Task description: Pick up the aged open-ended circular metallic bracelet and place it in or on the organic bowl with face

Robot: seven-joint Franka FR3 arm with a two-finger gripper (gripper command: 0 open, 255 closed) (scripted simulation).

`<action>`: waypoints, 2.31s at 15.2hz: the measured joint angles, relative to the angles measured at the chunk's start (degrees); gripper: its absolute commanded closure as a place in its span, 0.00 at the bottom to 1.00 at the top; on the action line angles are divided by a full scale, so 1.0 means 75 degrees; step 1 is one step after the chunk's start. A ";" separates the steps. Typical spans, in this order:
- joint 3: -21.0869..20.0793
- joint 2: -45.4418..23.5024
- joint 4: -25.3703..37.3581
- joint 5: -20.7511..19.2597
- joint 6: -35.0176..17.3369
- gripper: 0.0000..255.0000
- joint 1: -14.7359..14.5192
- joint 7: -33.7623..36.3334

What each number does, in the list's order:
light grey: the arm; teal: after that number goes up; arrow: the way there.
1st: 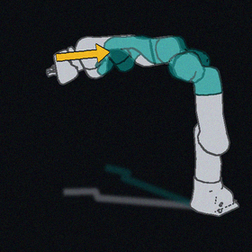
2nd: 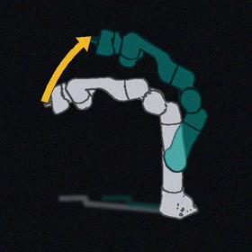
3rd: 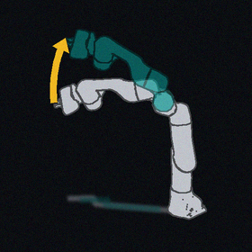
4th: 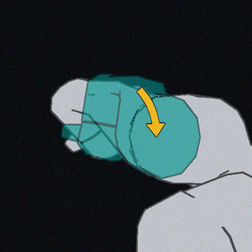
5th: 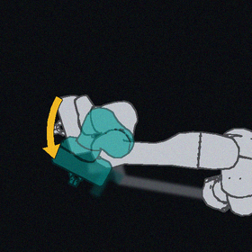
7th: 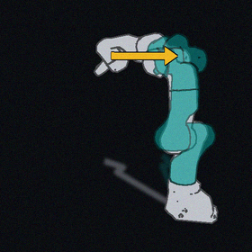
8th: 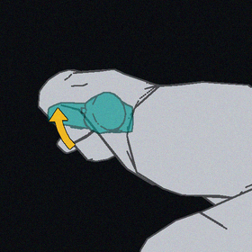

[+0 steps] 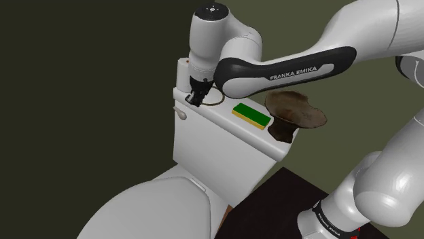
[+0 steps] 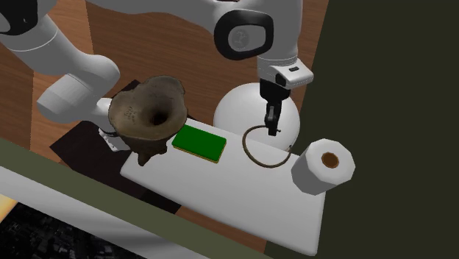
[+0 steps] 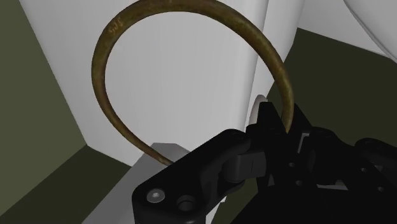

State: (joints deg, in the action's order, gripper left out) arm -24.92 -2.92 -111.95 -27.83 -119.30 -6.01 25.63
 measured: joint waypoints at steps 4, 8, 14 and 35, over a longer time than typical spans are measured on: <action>-0.0020 0.0133 0.0262 0.0153 0.0342 1.00 -0.0010 -0.0191; -0.0028 0.0224 0.0534 0.0270 0.0661 1.00 -0.0013 -0.0367; -0.0041 0.0277 0.1078 0.0395 0.1202 1.00 -0.0025 -0.0621; -0.0144 0.0023 0.3466 0.0461 0.3261 1.00 -0.0146 -0.1326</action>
State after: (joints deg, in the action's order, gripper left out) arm -26.00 -2.74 -85.95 -24.38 -94.84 -7.11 15.69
